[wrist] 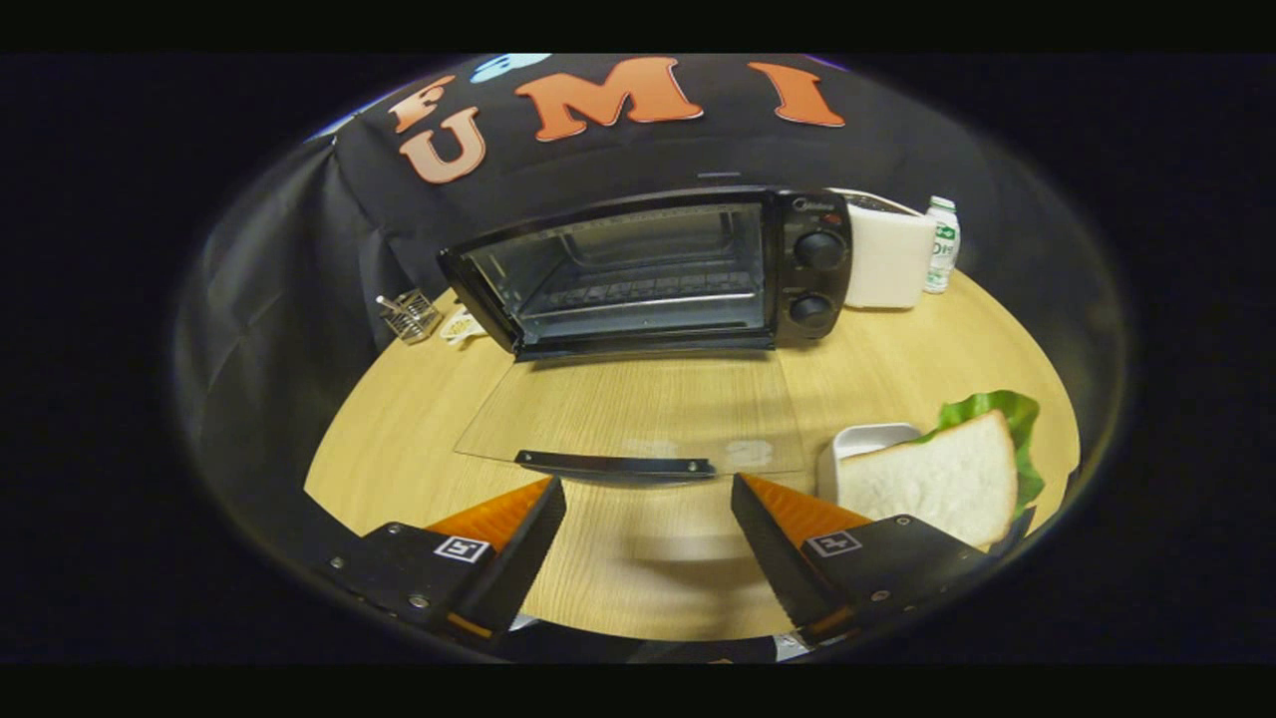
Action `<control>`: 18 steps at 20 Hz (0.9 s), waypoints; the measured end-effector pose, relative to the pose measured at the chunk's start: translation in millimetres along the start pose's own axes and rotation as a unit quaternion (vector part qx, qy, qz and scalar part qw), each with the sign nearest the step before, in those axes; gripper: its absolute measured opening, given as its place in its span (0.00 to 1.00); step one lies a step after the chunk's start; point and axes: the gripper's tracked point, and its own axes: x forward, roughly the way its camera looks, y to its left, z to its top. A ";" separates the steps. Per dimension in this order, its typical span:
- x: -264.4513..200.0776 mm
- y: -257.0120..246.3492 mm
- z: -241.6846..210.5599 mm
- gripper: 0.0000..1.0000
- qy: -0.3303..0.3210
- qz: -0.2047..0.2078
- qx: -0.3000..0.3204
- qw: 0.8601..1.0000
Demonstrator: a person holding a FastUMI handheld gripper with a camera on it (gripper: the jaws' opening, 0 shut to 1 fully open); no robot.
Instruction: Open the toaster oven, put the food inside, and close the toaster oven door.
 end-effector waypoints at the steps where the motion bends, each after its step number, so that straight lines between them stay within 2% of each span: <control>1: -13.5 -10.7 7.3 0.99 -0.012 -0.005 -0.003 1.000; 5: -51.9 -81.9 25.2 0.99 -0.040 -0.068 -0.003 0.997; 7: -59.0 -122.1 26.8 0.99 -0.040 -0.105 -0.008 0.994; 9: -58.3 -154.3 23.5 0.99 -0.030 -0.124 -0.014 0.992; 13: -35.0 -189.4 3.7 0.99 0.021 -0.099 -0.006 0.995; 18: -12.4 -180.6 -12.7 0.94 0.074 -0.001 0.084 0.994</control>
